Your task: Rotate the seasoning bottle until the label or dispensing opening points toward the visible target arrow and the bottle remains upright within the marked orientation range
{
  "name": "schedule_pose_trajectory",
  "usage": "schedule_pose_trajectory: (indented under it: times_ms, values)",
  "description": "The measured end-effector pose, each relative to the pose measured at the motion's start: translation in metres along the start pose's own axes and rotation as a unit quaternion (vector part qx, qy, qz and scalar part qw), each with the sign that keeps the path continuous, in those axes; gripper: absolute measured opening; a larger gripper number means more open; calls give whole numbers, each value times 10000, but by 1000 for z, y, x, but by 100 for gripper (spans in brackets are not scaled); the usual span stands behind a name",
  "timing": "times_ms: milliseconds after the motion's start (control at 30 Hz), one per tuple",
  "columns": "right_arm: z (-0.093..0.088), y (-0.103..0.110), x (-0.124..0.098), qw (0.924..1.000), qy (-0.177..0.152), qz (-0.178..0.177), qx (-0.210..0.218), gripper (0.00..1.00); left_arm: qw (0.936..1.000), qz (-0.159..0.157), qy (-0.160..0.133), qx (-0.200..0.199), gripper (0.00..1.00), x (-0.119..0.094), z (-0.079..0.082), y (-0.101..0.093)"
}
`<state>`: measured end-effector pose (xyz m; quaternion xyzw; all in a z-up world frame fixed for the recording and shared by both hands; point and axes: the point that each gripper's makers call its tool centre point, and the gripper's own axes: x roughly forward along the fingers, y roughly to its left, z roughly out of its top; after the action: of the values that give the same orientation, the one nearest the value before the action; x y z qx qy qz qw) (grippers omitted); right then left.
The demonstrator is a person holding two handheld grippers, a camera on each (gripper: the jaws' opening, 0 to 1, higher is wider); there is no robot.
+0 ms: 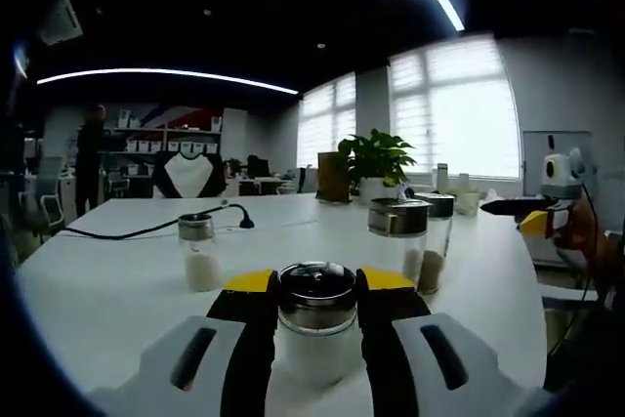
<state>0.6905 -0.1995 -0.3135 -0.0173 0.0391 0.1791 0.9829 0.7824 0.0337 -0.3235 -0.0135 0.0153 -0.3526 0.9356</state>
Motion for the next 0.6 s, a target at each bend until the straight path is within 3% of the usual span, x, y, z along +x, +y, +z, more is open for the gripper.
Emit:
schedule_pose_trajectory:
  times_ms: [267, 600]
  values:
    - [0, -1, 0, 10000, 9, -11, 9, 99, 9986, 527, 6, 59, 33, -1, 0, 1]
    - [-1, 2, 0, 10000, 52, 12, -17, 99, 9964, 831, 174, 69, 33, -1, -1, 4]
